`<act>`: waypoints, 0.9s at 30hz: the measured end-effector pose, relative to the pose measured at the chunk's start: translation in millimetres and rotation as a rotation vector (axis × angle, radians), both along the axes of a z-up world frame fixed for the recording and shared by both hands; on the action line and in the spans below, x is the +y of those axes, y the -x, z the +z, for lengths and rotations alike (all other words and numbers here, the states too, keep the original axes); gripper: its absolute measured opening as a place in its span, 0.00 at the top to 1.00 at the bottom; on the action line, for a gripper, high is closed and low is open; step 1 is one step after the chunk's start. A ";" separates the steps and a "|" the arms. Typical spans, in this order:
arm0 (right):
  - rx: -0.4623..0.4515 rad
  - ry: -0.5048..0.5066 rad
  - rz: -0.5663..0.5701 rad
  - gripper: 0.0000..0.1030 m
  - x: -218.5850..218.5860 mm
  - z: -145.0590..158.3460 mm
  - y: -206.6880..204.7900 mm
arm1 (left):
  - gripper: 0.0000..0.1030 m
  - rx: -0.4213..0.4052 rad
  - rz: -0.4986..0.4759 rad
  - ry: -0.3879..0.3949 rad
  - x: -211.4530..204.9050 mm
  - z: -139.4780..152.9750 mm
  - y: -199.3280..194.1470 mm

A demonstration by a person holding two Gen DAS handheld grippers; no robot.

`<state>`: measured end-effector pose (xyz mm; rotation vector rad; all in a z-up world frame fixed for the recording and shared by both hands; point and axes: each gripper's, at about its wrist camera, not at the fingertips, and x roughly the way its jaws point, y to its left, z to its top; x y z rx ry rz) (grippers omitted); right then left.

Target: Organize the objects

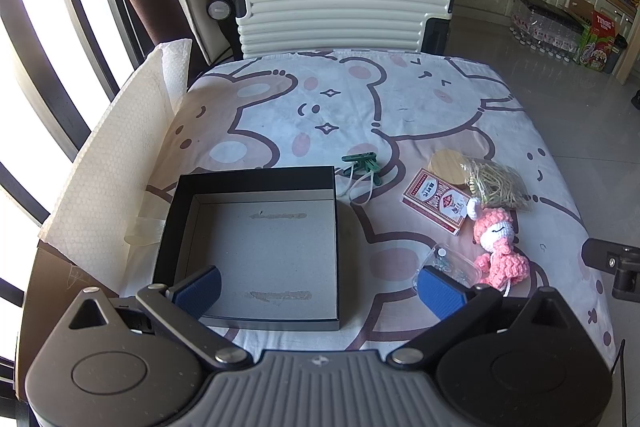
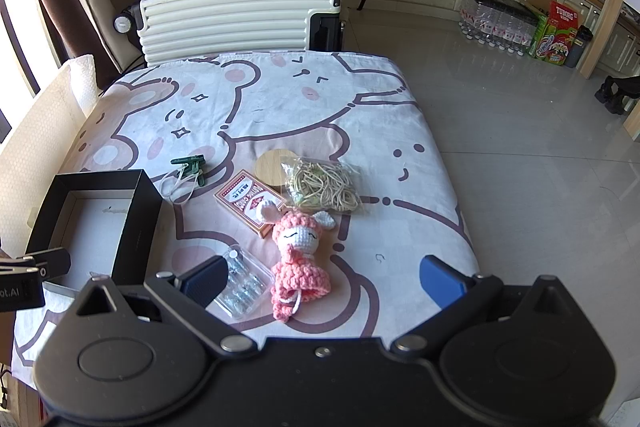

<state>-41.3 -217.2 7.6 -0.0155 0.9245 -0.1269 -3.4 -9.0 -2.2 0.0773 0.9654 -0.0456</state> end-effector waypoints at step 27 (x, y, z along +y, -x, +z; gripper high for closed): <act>-0.164 -0.021 0.026 0.00 -8.6 34.1 -3.2 | 0.00 -0.175 -0.011 -0.014 -15.0 38.7 0.5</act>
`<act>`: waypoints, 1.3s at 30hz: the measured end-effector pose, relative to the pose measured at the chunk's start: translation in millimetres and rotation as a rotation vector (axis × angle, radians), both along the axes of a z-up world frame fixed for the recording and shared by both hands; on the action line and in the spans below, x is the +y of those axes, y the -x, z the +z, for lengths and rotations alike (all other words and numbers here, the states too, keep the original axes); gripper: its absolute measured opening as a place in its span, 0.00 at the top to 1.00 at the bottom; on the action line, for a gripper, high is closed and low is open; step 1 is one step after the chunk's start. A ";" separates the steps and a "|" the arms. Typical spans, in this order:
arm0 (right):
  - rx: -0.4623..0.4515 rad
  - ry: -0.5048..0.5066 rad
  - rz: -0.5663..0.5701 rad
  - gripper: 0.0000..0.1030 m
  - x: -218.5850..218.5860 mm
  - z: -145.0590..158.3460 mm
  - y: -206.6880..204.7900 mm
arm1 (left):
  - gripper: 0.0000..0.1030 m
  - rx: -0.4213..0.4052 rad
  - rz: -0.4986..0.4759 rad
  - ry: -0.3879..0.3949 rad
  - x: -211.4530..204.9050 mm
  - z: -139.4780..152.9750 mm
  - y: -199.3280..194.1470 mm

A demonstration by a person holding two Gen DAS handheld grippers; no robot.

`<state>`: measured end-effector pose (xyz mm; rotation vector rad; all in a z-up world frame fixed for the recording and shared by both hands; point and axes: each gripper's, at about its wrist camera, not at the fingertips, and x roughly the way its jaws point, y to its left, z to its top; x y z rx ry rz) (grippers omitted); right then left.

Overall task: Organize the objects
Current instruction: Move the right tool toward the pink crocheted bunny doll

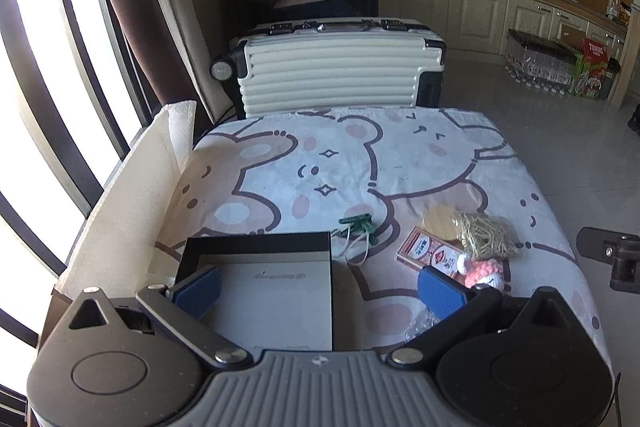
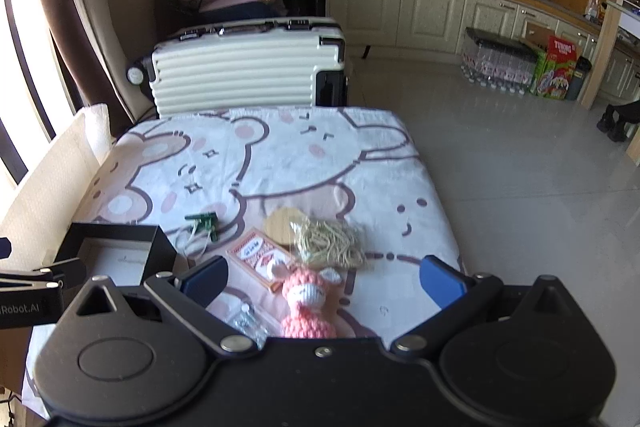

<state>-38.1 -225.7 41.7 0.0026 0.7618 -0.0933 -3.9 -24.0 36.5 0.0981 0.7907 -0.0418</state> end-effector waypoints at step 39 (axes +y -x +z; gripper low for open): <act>0.141 -0.183 -0.137 0.00 -53.3 -88.8 -113.8 | 0.00 0.103 -0.094 0.023 -56.7 -68.2 -84.3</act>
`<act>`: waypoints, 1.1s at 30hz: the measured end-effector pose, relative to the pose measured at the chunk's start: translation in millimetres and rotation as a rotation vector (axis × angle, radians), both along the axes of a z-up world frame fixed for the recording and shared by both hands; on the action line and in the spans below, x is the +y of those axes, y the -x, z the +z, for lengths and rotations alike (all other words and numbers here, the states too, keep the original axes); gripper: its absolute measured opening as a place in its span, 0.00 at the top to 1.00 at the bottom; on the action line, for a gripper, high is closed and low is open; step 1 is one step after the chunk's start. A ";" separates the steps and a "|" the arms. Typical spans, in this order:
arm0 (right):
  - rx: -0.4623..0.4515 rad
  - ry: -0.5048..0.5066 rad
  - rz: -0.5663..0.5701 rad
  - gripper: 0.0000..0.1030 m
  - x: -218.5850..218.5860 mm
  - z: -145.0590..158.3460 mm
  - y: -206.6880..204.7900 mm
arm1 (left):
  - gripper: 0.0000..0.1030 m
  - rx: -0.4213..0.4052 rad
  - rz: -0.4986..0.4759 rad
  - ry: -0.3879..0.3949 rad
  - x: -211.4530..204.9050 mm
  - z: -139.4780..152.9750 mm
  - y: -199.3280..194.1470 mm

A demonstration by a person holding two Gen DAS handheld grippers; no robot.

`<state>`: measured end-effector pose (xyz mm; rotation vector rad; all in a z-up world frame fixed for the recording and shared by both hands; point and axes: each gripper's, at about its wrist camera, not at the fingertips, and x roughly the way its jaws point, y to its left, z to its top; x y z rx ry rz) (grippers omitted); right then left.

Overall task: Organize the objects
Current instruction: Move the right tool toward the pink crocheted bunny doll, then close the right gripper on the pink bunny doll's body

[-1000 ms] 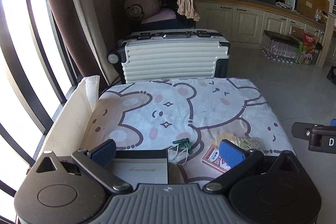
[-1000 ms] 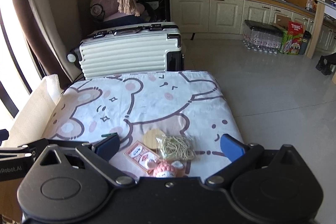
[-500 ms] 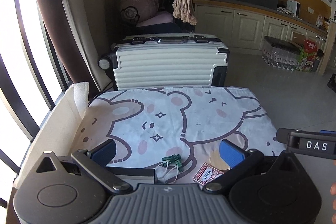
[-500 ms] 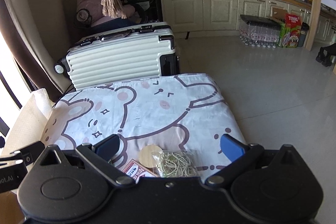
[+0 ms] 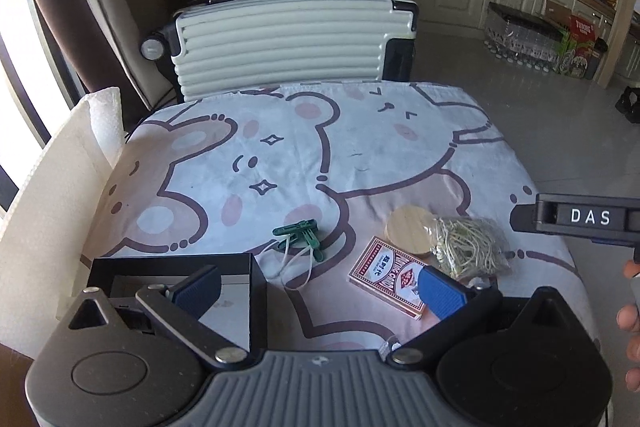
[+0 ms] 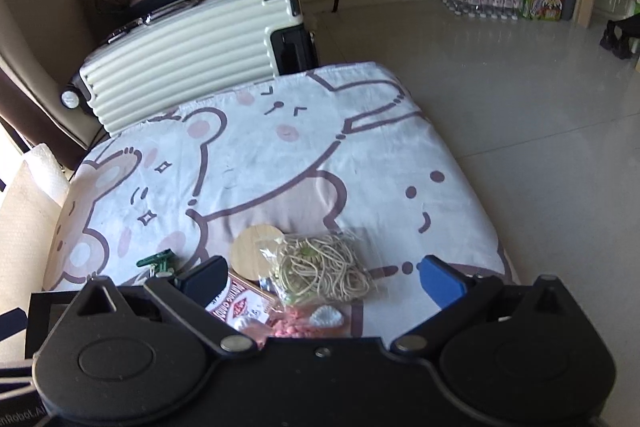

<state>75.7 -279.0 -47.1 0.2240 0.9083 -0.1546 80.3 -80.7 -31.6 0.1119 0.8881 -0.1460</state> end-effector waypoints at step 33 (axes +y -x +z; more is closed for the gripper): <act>0.391 0.006 0.246 0.58 23.0 -97.5 -0.3 | 0.22 0.204 -0.199 0.094 -3.3 -45.9 -19.3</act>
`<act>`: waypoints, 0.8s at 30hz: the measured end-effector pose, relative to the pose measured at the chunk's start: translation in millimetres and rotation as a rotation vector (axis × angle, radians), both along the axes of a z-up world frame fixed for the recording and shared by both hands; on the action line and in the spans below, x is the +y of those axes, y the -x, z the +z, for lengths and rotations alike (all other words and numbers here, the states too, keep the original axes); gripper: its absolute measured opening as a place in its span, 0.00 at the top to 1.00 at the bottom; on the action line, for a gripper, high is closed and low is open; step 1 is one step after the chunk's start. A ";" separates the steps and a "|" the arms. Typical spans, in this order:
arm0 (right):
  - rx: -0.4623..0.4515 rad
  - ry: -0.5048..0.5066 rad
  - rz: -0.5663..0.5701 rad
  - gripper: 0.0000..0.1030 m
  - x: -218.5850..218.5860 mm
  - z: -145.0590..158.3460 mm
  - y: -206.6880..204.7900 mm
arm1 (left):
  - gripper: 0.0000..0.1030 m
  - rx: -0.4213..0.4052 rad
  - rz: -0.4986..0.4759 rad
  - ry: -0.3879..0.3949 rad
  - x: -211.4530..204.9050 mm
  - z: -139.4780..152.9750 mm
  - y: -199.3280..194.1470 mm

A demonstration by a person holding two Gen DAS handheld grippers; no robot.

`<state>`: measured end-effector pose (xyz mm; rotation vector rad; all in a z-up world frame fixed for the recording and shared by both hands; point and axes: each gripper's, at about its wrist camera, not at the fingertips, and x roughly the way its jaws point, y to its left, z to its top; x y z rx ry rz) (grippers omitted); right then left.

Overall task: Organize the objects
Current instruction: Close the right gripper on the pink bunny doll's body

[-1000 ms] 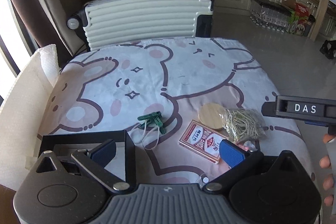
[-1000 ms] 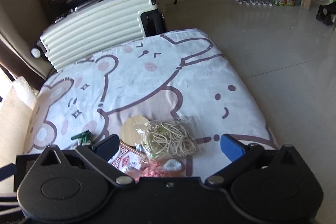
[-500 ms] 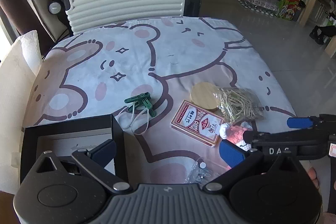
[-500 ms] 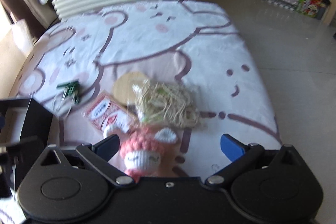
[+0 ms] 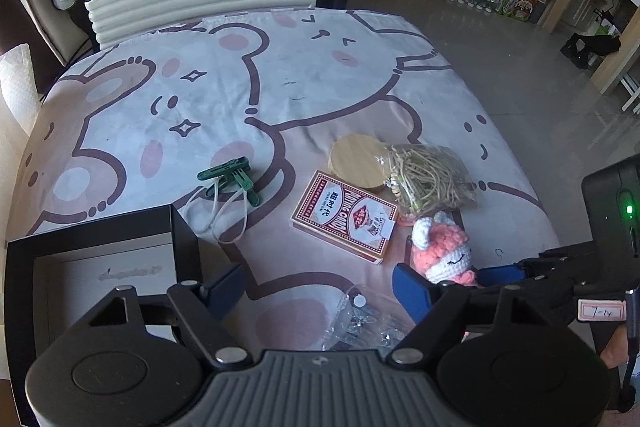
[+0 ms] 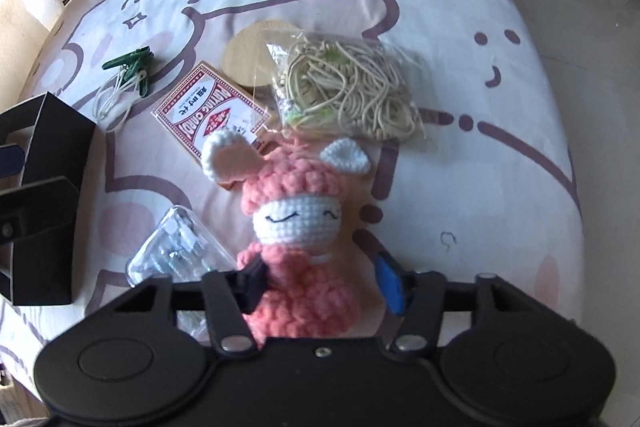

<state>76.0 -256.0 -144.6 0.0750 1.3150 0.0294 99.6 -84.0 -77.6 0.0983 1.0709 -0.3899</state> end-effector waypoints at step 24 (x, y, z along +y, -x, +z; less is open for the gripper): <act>-0.043 0.025 0.010 0.70 10.5 13.7 -9.2 | 0.15 0.110 -0.359 -0.295 -43.1 -83.1 45.0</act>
